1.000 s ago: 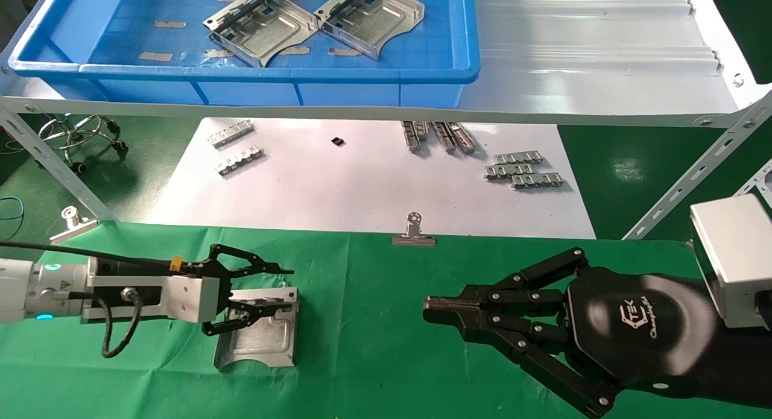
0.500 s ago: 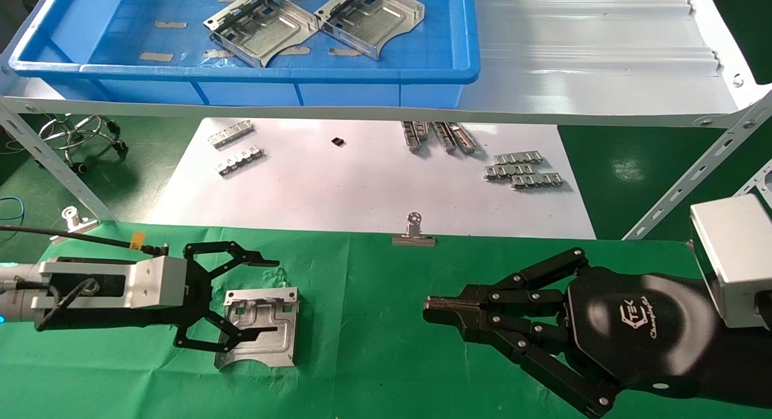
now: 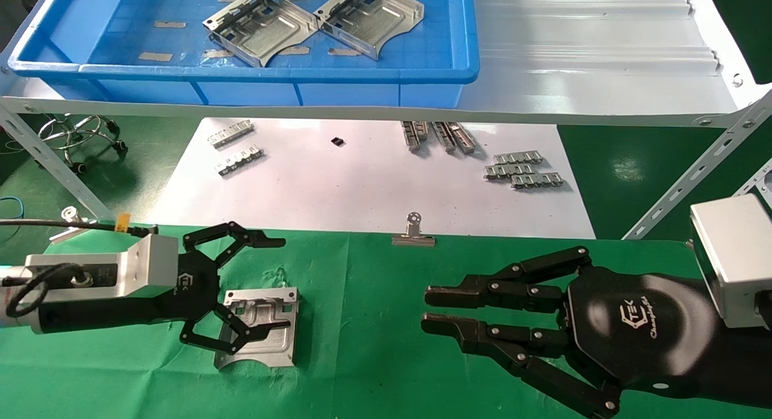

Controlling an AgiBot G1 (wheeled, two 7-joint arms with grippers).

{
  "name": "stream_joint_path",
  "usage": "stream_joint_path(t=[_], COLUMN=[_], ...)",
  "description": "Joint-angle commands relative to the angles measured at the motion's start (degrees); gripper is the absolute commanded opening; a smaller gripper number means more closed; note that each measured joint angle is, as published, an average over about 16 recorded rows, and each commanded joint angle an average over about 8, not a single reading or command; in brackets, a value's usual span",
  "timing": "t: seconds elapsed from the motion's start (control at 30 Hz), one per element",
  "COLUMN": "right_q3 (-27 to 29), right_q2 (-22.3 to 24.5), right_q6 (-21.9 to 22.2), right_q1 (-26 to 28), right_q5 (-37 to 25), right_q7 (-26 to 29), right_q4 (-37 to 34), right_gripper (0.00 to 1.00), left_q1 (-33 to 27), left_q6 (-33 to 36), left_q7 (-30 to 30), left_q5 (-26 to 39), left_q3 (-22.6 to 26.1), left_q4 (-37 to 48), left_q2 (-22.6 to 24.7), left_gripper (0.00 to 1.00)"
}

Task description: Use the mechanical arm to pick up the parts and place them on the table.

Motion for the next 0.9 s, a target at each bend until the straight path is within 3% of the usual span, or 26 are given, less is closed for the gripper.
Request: stream_joint_path(t=[0.03, 0.9], right_q3=[0.0, -0.1], right_q2=[0.0, 0.0], right_q6=[0.0, 0.0], right_q1=[0.0, 0.0], right_q5=[0.0, 0.0], right_q7=[0.0, 0.0], right_q4=[0.0, 0.0], right_gripper=[1.00, 1.00], left_q1=[1.1, 15.1], left_q6=[-0.2, -3.1], left_q7=[-2.1, -29.3], left_q5=[-0.7, -9.7], left_q3=[-1.1, -15.1], left_q4=[-2.2, -30.6], left_q2=[-0.6, -8.8], left_gripper=[1.00, 1.00])
